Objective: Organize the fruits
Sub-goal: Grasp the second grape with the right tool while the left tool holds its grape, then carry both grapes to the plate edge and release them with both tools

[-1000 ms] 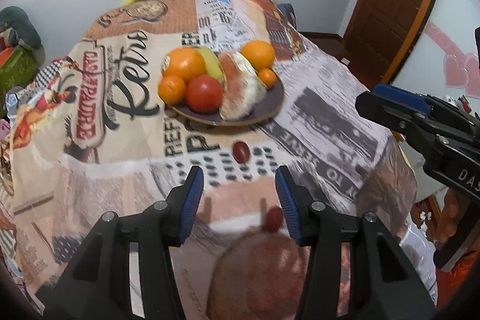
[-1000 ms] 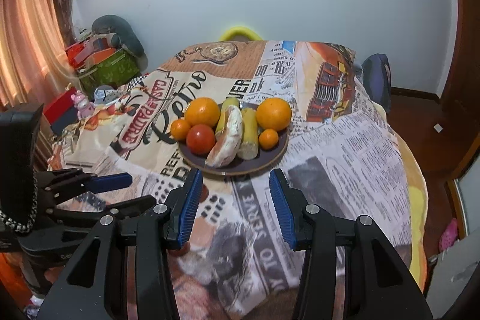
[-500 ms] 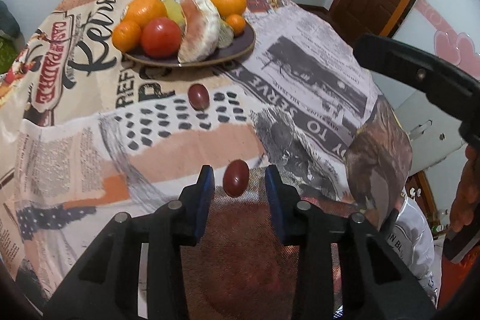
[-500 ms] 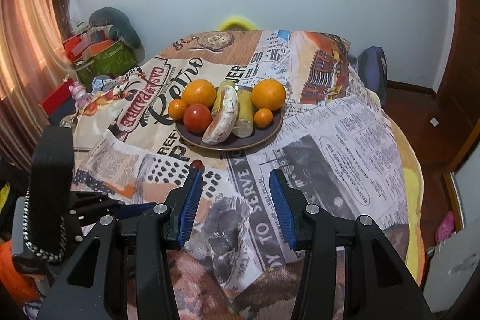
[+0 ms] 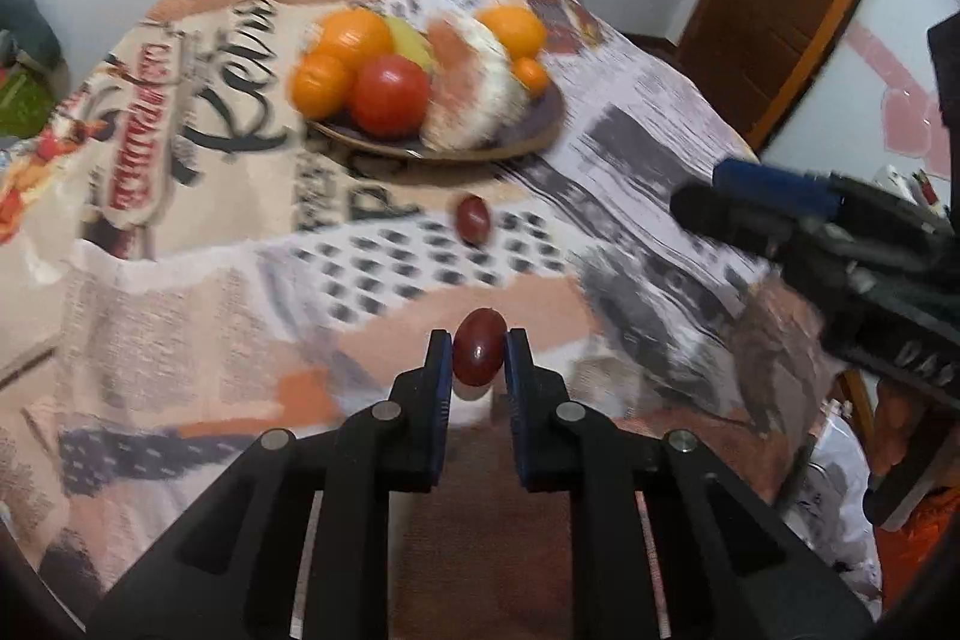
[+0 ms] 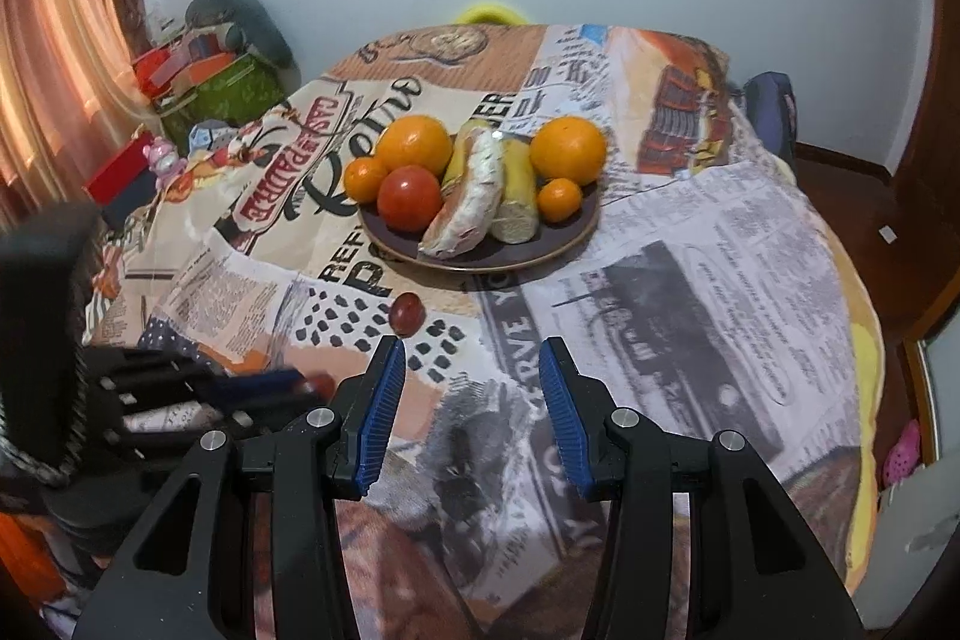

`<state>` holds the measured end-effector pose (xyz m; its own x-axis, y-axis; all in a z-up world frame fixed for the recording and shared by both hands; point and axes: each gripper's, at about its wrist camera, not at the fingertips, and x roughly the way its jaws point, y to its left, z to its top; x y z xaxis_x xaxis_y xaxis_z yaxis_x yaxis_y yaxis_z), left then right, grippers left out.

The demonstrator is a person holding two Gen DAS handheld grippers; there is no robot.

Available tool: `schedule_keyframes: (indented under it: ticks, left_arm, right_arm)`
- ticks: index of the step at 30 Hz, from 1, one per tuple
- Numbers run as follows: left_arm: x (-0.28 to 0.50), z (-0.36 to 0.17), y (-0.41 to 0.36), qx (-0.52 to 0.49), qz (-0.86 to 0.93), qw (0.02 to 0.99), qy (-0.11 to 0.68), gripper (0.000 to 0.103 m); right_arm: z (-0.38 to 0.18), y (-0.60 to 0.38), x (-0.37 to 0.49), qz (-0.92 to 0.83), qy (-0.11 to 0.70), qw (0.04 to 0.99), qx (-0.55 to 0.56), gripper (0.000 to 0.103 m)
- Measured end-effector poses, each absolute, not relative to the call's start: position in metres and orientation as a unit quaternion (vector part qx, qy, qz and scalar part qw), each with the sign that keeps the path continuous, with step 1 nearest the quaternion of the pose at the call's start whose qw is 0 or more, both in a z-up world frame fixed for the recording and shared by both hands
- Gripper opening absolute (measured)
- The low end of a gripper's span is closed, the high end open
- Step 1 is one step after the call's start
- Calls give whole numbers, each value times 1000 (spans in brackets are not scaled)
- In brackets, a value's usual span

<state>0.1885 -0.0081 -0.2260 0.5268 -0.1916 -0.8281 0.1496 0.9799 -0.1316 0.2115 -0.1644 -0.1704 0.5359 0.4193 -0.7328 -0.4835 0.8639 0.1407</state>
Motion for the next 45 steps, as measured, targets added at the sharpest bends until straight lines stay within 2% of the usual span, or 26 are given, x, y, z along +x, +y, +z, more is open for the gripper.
schedule_keyframes:
  ticks: [10,15,20,22,24,45]
  left_arm:
    - [200,-218,49,-42,-44,891,451,17]
    - [208,-224,58,-45,-41,890,452,17]
    - [213,-228,57,-44,-45,889,453,17]
    - [215,-228,56,-46,-48,889,453,17]
    - [216,-228,56,-51,-52,888,453,17]
    - [260,-205,19,-37,-85,899,428,17]
  right_arm:
    - [-199,-122,234,280,427,857,-63,42]
    - [-211,-110,247,289,441,847,-68,37]
    - [-221,-102,257,292,456,837,-76,28]
    - [-222,-102,258,296,458,835,-73,21]
    - [-223,-102,258,299,458,834,-72,20]
    - [-176,-153,276,268,398,877,-36,19]
